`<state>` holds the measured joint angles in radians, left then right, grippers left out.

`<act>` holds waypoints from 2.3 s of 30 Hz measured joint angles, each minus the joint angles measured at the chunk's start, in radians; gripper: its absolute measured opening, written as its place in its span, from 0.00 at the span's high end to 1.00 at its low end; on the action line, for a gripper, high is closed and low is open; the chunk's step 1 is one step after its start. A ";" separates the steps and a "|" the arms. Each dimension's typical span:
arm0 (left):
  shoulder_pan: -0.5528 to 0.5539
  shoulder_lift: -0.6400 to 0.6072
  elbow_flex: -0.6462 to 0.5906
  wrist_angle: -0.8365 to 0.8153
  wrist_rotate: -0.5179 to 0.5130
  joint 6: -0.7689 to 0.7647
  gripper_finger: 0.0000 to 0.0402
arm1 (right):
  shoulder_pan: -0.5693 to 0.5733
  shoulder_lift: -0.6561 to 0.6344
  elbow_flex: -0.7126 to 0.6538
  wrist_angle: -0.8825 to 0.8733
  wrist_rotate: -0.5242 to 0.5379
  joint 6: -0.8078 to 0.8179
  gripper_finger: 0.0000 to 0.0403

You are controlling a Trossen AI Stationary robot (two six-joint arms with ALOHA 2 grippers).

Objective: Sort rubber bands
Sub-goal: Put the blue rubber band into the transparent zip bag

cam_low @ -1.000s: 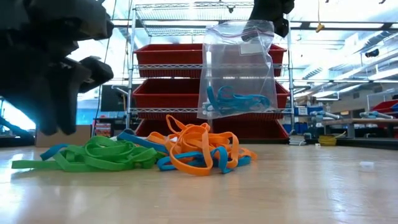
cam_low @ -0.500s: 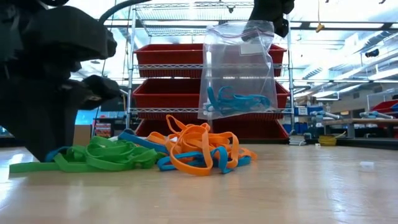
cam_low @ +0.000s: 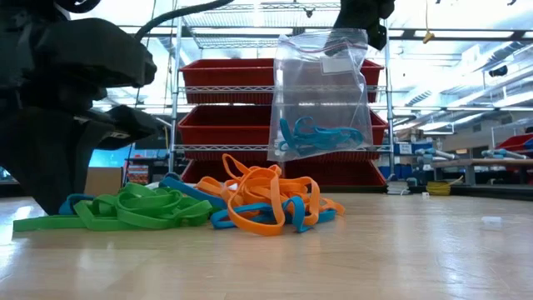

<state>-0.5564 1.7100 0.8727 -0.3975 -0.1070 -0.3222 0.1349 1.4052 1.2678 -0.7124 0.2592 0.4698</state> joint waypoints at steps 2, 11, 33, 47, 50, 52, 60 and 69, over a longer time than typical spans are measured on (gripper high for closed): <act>0.000 -0.015 -0.002 0.014 -0.001 -0.002 0.99 | 0.000 0.000 0.000 0.000 0.000 0.000 1.00; -0.001 -0.107 0.061 0.018 -0.066 0.023 1.00 | 0.000 0.000 0.000 0.001 0.000 0.001 1.00; 0.000 -0.112 -0.050 0.088 -0.005 -0.152 0.67 | 0.002 0.000 0.000 0.003 0.001 0.002 1.00; 0.000 -0.112 -0.159 0.239 -0.050 -0.044 0.67 | 0.002 0.000 0.000 0.013 0.001 -0.001 1.00; 0.000 -0.107 -0.160 0.257 -0.067 -0.019 0.67 | 0.002 0.000 0.000 0.020 0.001 -0.001 1.00; 0.000 -0.097 -0.160 0.262 -0.069 -0.019 0.67 | 0.002 0.000 0.000 0.021 0.001 -0.001 1.00; -0.001 -0.030 -0.150 0.290 -0.072 -0.052 0.84 | 0.002 0.000 0.000 0.023 0.001 -0.002 1.00; -0.001 -0.061 -0.131 0.262 -0.066 -0.051 0.99 | 0.002 0.000 0.000 0.020 0.001 -0.002 1.00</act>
<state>-0.5572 1.6493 0.7417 -0.1350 -0.1726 -0.3737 0.1364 1.4052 1.2678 -0.6923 0.2600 0.4675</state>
